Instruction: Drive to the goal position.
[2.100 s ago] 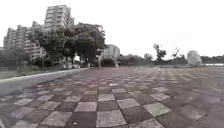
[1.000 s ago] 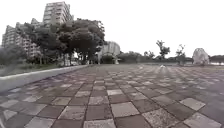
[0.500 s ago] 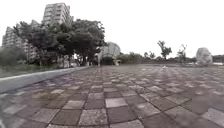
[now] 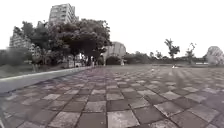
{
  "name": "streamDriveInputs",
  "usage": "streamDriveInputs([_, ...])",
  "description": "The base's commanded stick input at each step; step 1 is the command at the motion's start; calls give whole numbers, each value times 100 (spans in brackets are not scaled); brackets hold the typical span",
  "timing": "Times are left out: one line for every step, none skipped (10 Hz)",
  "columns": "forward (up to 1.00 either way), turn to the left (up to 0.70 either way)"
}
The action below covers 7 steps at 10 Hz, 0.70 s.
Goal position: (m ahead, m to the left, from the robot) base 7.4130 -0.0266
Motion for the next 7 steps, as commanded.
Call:
streamDriveInputs([100, 0])
streamDriveInputs([100, 0])
streamDriveInputs([100, 0])
streamDriveInputs([100, 0])
streamDriveInputs([100, 0])
streamDriveInputs([100, 0])
streamDriveInputs([100, 0])
